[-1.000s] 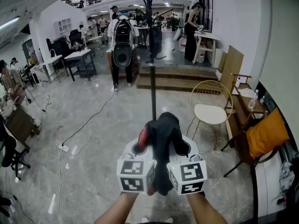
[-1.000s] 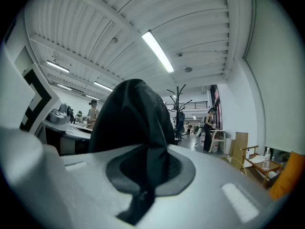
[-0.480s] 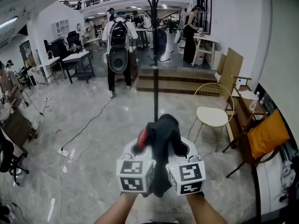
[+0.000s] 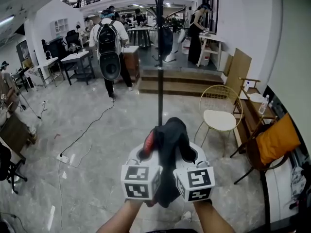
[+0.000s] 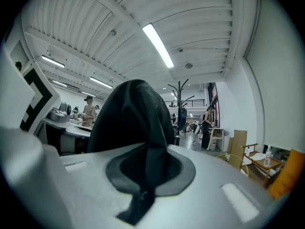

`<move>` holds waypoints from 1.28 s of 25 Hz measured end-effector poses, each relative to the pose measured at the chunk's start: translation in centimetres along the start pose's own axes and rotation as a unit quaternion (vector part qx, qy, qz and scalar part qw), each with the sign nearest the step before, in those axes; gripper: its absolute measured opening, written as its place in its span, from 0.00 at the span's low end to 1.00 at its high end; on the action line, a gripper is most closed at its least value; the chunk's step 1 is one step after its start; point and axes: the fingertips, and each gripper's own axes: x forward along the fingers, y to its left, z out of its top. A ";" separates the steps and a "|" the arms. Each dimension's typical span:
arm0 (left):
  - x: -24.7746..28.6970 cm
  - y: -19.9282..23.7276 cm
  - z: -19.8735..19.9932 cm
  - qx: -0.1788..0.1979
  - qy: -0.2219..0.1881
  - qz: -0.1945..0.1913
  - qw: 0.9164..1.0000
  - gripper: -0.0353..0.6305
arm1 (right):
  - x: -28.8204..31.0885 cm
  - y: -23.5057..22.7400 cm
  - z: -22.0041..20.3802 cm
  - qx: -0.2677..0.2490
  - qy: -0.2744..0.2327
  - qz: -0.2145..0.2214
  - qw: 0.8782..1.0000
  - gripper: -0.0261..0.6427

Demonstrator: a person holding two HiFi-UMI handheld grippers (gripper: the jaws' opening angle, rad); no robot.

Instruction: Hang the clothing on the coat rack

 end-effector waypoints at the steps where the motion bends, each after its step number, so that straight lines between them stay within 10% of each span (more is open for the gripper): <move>1: 0.5 -0.1 0.0 0.001 0.001 0.001 1.000 0.07 | 0.2 -0.4 -0.1 0.001 -0.001 0.001 1.000 0.07; 32: 24.9 -12.7 1.6 0.008 0.020 0.011 1.000 0.07 | 8.2 -26.6 -3.0 0.025 -0.004 0.022 0.999 0.07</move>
